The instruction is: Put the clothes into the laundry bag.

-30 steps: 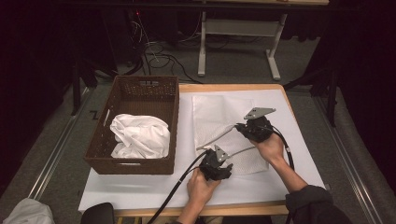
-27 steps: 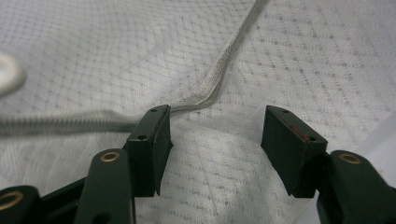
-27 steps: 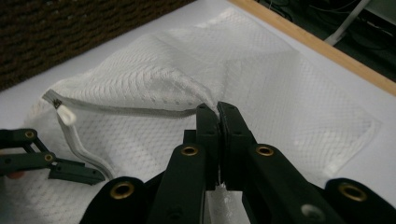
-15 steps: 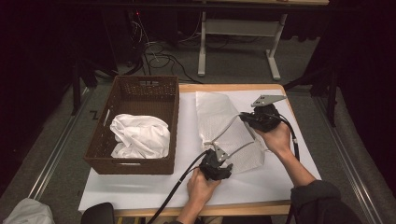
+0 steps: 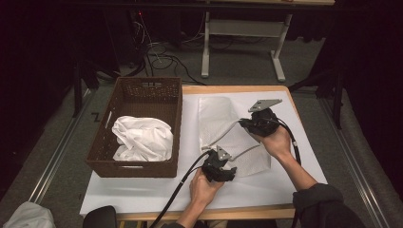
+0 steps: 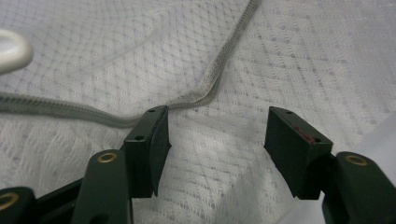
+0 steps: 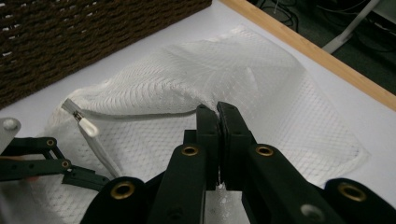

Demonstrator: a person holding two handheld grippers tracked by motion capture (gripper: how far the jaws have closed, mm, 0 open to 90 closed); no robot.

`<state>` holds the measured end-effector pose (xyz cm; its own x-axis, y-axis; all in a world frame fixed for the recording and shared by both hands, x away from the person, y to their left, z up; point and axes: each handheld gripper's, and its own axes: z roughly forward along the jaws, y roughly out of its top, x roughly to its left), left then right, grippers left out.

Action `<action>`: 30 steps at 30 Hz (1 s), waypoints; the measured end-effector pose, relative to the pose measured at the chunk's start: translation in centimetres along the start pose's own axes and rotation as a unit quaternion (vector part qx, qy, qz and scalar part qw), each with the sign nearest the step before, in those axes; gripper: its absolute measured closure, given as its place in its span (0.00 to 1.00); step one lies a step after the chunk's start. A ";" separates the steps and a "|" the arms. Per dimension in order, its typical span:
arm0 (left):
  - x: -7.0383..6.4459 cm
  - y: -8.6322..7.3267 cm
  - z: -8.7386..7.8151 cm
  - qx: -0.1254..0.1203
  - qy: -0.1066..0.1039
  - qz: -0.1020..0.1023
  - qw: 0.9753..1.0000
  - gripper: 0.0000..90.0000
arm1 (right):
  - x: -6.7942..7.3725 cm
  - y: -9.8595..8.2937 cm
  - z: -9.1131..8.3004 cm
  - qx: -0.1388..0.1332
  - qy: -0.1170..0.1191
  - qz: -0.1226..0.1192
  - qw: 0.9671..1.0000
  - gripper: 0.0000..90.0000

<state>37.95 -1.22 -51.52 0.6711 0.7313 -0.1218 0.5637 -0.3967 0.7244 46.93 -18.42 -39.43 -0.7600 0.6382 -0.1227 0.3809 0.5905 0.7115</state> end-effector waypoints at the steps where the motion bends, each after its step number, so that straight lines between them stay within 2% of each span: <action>1: 0.0 0.0 -0.2 0.002 -0.004 0.000 1.000 0.44 | 0.1 0.0 0.1 0.003 0.001 -0.003 1.000 0.99; 6: 0.3 0.4 -1.3 0.007 -0.019 -0.003 1.000 0.43 | 0.2 0.0 0.3 0.010 0.008 -0.002 1.000 0.99; 11: 0.5 1.2 -2.9 0.004 -0.016 0.006 1.000 0.43 | 0.1 -0.2 0.5 0.022 0.015 0.005 1.000 0.99; 13: 0.6 1.5 -3.4 0.004 -0.022 0.000 1.000 0.44 | 0.0 -0.3 0.6 0.024 0.019 0.008 0.999 0.99; 14: 0.7 1.6 -3.7 0.011 -0.025 0.003 1.000 0.46 | 0.0 -0.3 0.6 0.027 0.021 0.010 0.999 0.99; 17: 0.7 2.1 -4.3 0.021 -0.013 0.012 1.000 0.48 | -0.1 -0.3 0.7 0.028 0.026 0.013 0.999 0.99; 21: 1.0 2.8 -5.3 0.027 -0.022 0.006 0.999 0.47 | -0.2 -0.4 0.9 0.034 0.029 0.020 0.999 0.99; 23: 1.0 3.2 -5.9 0.031 -0.016 0.015 0.999 0.47 | -0.2 -0.4 0.9 0.037 0.031 0.019 0.999 0.99; 26: 1.2 3.7 -6.6 0.034 -0.014 0.018 0.999 0.46 | -0.3 -0.4 0.9 0.039 0.030 0.020 0.999 0.99; 30: 1.5 4.8 -7.6 0.058 -0.003 0.042 0.997 0.42 | -0.5 -0.5 1.0 0.038 0.031 0.021 0.999 0.99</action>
<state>37.97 2.19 -43.05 0.7206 0.6899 -0.0690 0.5575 -0.5174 0.6492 47.65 -18.54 -40.39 -0.7730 0.6326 -0.0482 0.4502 0.6005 0.6609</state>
